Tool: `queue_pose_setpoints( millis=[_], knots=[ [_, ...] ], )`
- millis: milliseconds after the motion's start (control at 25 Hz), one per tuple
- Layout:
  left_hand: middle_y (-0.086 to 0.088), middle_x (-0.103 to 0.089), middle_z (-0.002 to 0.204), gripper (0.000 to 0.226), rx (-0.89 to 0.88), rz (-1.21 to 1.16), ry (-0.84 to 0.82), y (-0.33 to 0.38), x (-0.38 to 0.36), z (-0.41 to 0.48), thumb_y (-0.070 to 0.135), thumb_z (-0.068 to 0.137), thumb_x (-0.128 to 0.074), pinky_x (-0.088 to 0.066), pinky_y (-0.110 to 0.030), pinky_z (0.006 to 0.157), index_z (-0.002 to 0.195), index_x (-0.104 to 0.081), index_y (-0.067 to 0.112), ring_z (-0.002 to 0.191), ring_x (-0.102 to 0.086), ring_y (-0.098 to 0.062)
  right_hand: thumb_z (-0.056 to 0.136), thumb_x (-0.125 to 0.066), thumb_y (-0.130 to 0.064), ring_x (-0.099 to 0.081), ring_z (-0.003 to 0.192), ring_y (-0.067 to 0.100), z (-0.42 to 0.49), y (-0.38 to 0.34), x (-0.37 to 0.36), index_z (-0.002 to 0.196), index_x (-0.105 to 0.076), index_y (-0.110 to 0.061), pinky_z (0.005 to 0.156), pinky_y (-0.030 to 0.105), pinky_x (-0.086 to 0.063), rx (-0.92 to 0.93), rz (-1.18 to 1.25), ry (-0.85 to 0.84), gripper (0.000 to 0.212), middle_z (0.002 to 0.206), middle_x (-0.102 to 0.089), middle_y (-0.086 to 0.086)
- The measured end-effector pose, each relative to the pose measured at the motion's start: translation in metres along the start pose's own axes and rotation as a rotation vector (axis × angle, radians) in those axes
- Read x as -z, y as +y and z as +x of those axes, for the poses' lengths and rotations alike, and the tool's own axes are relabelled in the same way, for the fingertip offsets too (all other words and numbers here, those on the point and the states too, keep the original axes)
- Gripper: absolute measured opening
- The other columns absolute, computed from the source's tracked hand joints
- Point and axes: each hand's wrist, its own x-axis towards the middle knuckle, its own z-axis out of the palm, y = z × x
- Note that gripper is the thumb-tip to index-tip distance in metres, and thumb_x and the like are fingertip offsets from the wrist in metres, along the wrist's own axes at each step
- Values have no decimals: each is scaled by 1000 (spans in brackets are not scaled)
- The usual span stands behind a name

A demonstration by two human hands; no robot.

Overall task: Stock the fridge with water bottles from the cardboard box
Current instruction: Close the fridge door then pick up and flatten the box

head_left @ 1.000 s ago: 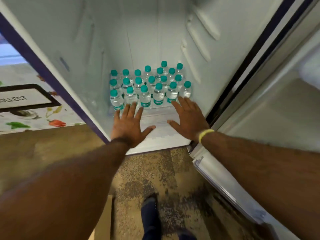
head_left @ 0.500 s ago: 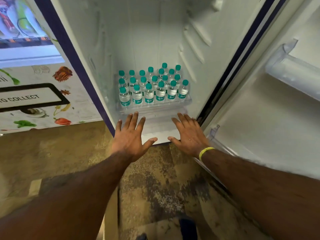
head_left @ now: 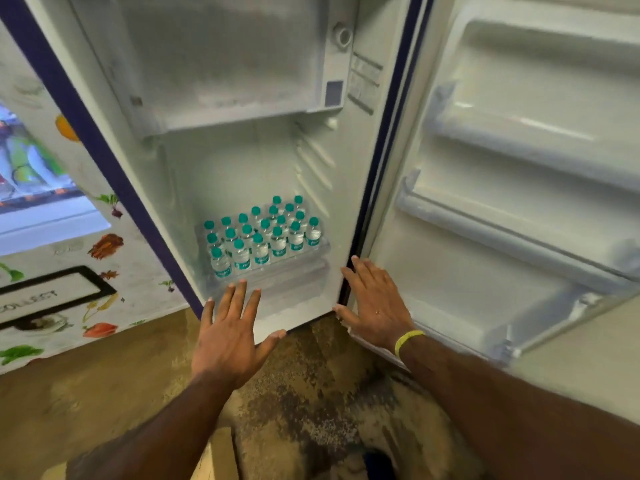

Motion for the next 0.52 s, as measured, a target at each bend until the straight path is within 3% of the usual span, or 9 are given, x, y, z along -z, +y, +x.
queue_pose_setpoints(
  millis=[520],
  knots=[
    [-9, -14, 162, 90, -360, 27, 186, 75, 126, 32, 79, 88, -20, -6, -52, 118, 152, -27, 17, 149, -12, -29, 95, -35, -61, 3, 152, 25, -100, 71, 153, 156, -13, -23, 123, 42, 3, -251, -143, 187, 75, 165, 1, 5]
  ],
)
